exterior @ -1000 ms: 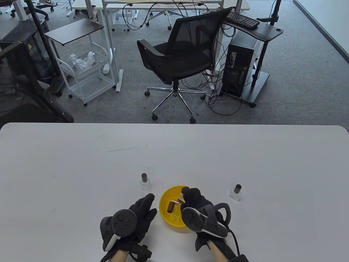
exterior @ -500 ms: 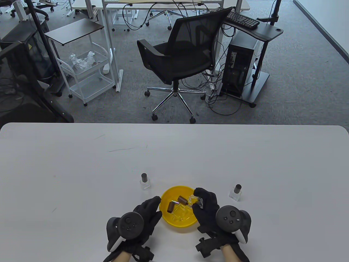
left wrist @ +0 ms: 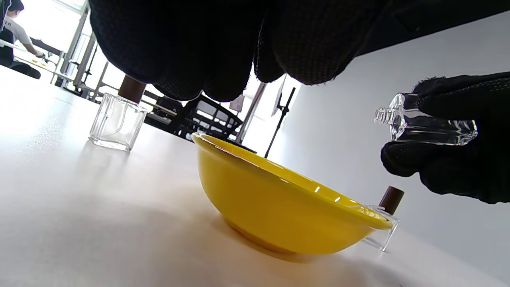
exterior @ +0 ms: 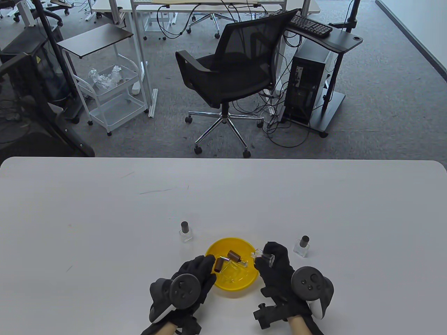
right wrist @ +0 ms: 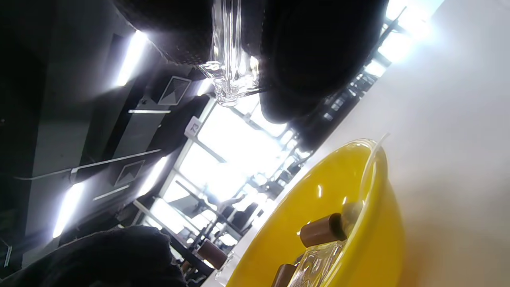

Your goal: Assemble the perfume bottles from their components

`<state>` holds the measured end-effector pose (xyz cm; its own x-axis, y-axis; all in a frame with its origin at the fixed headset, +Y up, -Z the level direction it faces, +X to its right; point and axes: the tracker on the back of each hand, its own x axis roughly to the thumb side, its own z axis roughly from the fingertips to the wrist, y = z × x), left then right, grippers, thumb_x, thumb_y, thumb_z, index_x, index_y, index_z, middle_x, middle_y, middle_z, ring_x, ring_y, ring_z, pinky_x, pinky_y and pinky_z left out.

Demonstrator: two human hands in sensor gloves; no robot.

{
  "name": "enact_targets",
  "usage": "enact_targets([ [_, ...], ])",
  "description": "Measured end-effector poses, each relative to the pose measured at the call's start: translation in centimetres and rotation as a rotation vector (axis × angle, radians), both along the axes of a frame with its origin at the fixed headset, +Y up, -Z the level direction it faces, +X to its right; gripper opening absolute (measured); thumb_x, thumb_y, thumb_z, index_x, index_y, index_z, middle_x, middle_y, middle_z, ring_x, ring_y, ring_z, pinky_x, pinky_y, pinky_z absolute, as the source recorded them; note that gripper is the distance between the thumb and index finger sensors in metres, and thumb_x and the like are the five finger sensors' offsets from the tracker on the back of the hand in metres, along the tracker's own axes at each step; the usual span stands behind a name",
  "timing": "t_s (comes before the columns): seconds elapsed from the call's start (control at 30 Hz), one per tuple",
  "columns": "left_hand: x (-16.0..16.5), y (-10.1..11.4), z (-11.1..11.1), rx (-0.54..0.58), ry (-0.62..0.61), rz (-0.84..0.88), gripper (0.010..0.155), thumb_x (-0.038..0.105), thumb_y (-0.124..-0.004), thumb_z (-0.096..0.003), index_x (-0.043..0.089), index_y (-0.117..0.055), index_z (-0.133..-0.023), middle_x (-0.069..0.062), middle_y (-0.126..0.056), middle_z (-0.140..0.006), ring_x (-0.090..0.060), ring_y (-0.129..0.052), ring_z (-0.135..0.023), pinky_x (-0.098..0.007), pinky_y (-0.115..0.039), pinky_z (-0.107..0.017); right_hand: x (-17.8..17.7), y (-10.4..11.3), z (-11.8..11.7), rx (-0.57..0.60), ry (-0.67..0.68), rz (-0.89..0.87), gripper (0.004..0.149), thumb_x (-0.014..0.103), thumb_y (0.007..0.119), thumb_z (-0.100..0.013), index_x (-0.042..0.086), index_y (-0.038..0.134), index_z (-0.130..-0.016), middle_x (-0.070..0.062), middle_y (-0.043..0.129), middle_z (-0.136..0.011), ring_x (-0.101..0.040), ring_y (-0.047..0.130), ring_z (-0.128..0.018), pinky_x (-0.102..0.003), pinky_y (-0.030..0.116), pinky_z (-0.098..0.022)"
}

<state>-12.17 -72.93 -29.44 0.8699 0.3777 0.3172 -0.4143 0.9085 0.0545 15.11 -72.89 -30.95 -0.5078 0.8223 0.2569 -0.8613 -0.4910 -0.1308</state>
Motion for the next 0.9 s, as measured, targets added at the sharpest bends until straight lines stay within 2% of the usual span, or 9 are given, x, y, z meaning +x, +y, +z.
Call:
enact_targets([
  [0.1, 0.8, 0.2, -0.3, -0.005, 0.006, -0.040, 0.055, 0.040, -0.077, -0.0535, 0.026, -0.070, -0.107, -0.011, -0.080, -0.103, -0.040, -0.081, -0.088, -0.048, -0.074, -0.063, 0.3, 0.0, -0.1, 0.000, -0.006, 0.010, 0.055, 0.028, 0.074, -0.060, 0.014, 0.041, -0.101, -0.021, 0.066, -0.091, -0.035, 0.095, -0.064, -0.038, 0.086, -0.042],
  [0.23, 2.2, 0.6, -0.9, -0.026, 0.024, -0.118, 0.055, 0.040, -0.079, -0.0527, 0.026, -0.072, -0.106, -0.009, -0.081, -0.103, -0.039, -0.082, -0.088, -0.048, -0.074, -0.063, 0.4, 0.0, 0.0, 0.005, -0.012, -0.021, 0.060, 0.027, 0.072, -0.061, 0.014, 0.036, -0.107, -0.021, 0.064, -0.092, -0.036, 0.094, -0.065, -0.039, 0.085, -0.043],
  [0.53, 4.8, 1.5, -3.0, -0.067, 0.072, -0.265, 0.054, 0.040, -0.082, -0.0512, 0.026, -0.076, -0.103, -0.007, -0.085, -0.101, -0.038, -0.083, -0.088, -0.048, -0.074, -0.064, 1.4, 0.2, 0.0, 0.001, -0.037, -0.111, 0.057, 0.027, 0.070, -0.062, 0.013, 0.039, -0.108, -0.021, 0.063, -0.092, -0.036, 0.093, -0.067, -0.040, 0.083, -0.045],
  [0.7, 6.3, 1.4, -4.5, -0.071, 0.105, -0.368, 0.048, 0.036, -0.084, -0.0501, 0.030, -0.081, -0.098, -0.002, -0.090, -0.097, -0.033, -0.087, -0.083, -0.045, -0.077, -0.062, 2.2, 0.3, 0.1, -0.004, -0.046, -0.175, 0.058, 0.028, 0.069, -0.063, 0.012, 0.039, -0.109, -0.021, 0.064, -0.092, -0.036, 0.092, -0.067, -0.040, 0.083, -0.045],
  [0.9, 8.4, 0.7, -5.9, -0.020, 0.128, -0.548, 0.044, 0.035, -0.087, -0.0483, 0.038, -0.083, -0.092, 0.006, -0.092, -0.094, -0.028, -0.081, -0.088, -0.042, -0.072, -0.067, 2.3, 0.2, 0.0, -0.013, -0.037, -0.187, 0.057, 0.028, 0.069, -0.063, 0.011, 0.040, -0.109, -0.021, 0.065, -0.092, -0.037, 0.093, -0.066, -0.040, 0.083, -0.044],
])
